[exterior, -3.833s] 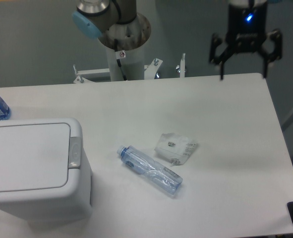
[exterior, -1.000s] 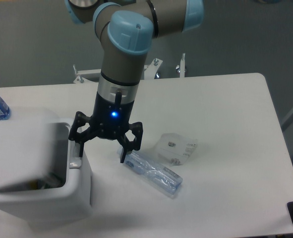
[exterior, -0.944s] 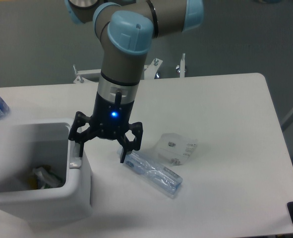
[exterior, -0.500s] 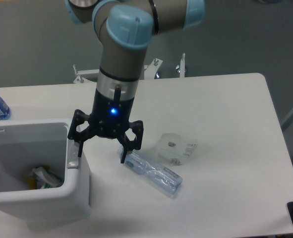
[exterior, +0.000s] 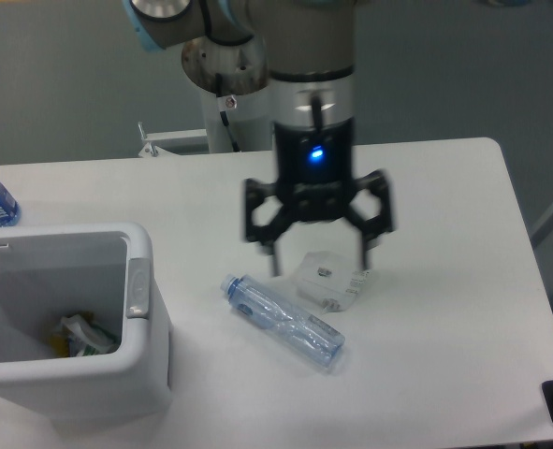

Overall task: Open the trash can
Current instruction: 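Raise the gripper away from the opened trash bin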

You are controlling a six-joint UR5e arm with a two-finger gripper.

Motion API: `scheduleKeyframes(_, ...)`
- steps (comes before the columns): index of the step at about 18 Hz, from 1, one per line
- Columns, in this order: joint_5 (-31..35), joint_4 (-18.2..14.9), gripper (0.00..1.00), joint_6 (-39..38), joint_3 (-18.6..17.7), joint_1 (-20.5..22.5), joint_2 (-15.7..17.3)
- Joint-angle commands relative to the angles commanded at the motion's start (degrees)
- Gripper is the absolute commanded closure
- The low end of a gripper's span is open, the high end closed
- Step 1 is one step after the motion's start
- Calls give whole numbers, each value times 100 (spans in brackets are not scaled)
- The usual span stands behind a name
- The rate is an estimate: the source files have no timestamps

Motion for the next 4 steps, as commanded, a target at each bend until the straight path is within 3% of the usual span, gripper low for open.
scheduleKeyframes(4, 0, -415, 0, 906, -61, 299, 79)
